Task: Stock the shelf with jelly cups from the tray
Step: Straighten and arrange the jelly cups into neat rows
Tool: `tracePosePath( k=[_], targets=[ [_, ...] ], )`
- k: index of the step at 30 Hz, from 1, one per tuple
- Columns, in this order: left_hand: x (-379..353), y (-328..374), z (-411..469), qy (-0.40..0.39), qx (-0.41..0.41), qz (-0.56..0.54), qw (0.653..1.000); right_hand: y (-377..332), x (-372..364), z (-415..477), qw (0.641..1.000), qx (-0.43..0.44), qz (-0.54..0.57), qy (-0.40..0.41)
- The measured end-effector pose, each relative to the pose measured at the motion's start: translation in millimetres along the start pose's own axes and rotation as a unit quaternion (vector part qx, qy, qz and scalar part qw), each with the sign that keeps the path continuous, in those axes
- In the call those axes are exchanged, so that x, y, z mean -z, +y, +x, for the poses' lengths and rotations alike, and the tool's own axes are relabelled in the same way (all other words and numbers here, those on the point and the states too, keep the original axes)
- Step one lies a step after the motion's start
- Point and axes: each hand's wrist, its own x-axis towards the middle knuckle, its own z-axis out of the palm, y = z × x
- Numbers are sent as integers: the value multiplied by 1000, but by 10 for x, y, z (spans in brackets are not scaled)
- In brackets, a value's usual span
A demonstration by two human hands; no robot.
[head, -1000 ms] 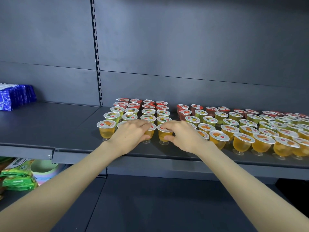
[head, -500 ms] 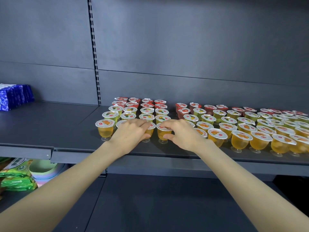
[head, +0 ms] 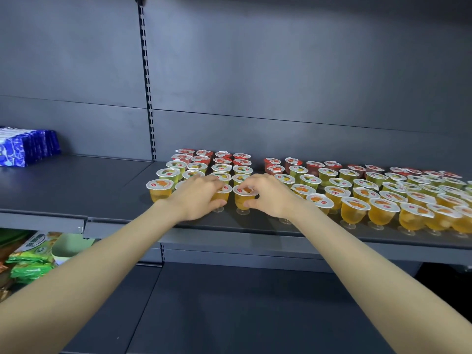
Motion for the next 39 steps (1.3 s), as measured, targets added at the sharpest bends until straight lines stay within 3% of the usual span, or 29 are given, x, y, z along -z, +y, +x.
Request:
tracePosePath(
  k=[5,13,24,32,39],
  targets=[
    [192,131,-102,1,49,-10,999,-12,58,-92,1000,-6,-11,-19],
    [559,380,-237,-24,79,-8,997,-50,448,-281,1000,10,-21,18],
    [1157,623,203,40,25,13,999,156,1233,-398,993,-32,-76,81],
    [963,723,485,117,-17,-5,993,476,1232,-526,983,-106,-77,126],
    [629,737,905,106,4,-12,994,901,1089,-335,982,-123,-67,126]
  ],
)
